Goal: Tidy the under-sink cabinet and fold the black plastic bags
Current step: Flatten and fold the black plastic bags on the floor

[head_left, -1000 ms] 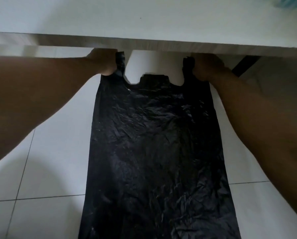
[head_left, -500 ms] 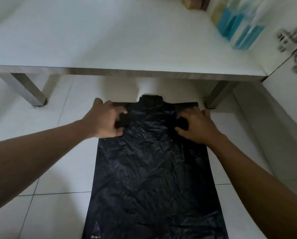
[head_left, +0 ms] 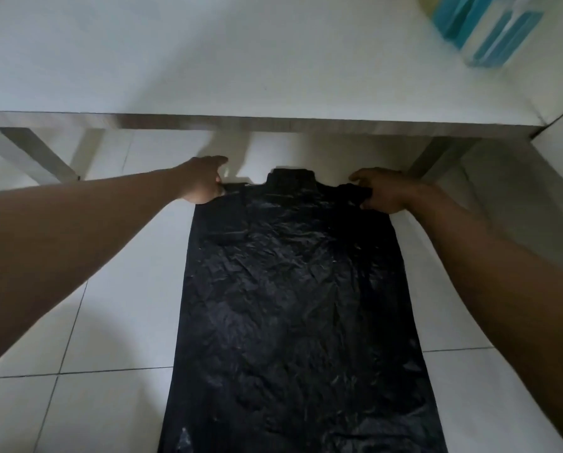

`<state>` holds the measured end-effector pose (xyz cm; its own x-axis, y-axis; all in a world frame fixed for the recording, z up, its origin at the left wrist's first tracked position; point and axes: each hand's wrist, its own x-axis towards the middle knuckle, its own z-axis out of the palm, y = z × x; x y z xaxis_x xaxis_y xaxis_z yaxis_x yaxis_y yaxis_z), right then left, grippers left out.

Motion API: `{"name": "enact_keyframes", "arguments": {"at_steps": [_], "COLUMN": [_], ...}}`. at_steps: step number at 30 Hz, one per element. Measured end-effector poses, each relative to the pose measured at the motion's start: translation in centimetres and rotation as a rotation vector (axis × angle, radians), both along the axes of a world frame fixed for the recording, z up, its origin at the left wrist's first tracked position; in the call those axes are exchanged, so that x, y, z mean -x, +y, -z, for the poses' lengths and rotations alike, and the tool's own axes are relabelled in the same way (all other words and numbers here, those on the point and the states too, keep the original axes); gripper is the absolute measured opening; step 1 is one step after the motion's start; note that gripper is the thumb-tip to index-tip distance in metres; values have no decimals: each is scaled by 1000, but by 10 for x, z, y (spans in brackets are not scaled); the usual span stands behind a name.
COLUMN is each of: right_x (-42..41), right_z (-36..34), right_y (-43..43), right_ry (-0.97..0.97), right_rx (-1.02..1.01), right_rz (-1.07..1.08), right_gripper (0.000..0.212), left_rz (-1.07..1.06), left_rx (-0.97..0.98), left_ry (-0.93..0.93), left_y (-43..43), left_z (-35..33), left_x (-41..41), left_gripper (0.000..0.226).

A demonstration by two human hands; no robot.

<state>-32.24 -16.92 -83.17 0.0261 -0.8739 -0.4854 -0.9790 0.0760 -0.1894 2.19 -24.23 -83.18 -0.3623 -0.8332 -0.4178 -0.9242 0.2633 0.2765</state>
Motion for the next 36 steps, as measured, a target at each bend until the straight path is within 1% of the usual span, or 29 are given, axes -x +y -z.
{"name": "enact_keyframes", "arguments": {"at_steps": [1,2,3,4,5,7,9,11,13,14,16,18,20,21,22,24,26,28,30,32,34,36], "right_x": [-1,-2,-4,-5,-7,-10,-13,-15,-15,-16,-17,-19,-20,-20,-20,-20,-19,-19,-19,-17,-14,-10], "right_z": [0,1,2,5,5,3,1,-6,-15,-18,-22,-22,-21,-20,-18,-11,1,14,25,35,40,42], "right_y": [-4,-8,-11,-13,-14,-14,-15,-16,-16,-14,-7,4,16,22,30,50,72,91,104,112,118,121], "right_ry": [37,68,92,113,146,206,179,115,78,86,83,61,124,182,235,256,214,178,140,80,26,13], "right_rx": [-34,-42,-44,-36,-36,-54,-36,72,209,275,432,616,767,805,821,817,800,770,706,635,542,466], "right_rz": [-17,-37,-59,-83,-98,-90,-64,14,91,83,41,22,-6,-32,-58,-98,-133,-156,-185,-206,-190,-160], "right_gripper": [68,64,54,43,36,34,33,32,33,30,23,26,23,20,19,24,30,32,36,38,48,61], "left_rz": [15,29,42,63,83,98,68,0,-70,-95,-71,-21,2,11,26,90,170,252,310,344,336,315], "left_rx": [-27,-29,-24,-15,0,28,53,124,246,302,414,565,713,766,780,731,683,689,675,614,543,486], "left_ry": [-14,-36,-68,-103,-134,-173,-151,-84,-15,7,-7,-40,1,39,67,75,92,98,58,6,0,1], "left_y": [-2,-3,-3,-3,-4,-4,-4,-7,-11,-13,-15,-10,2,11,22,44,69,90,106,116,122,123], "left_z": [1,1,1,2,2,4,3,0,-4,-6,-8,-9,-12,-14,-15,-18,-18,-11,2,14,23,27], "left_x": [2,5,6,8,9,11,12,12,10,8,4,0,-4,-6,-8,-12,-15,-18,-20,-22,-21,-22], "left_gripper": [77,76,71,61,49,27,23,20,14,18,24,22,24,22,19,20,27,31,34,34,35,53]}}
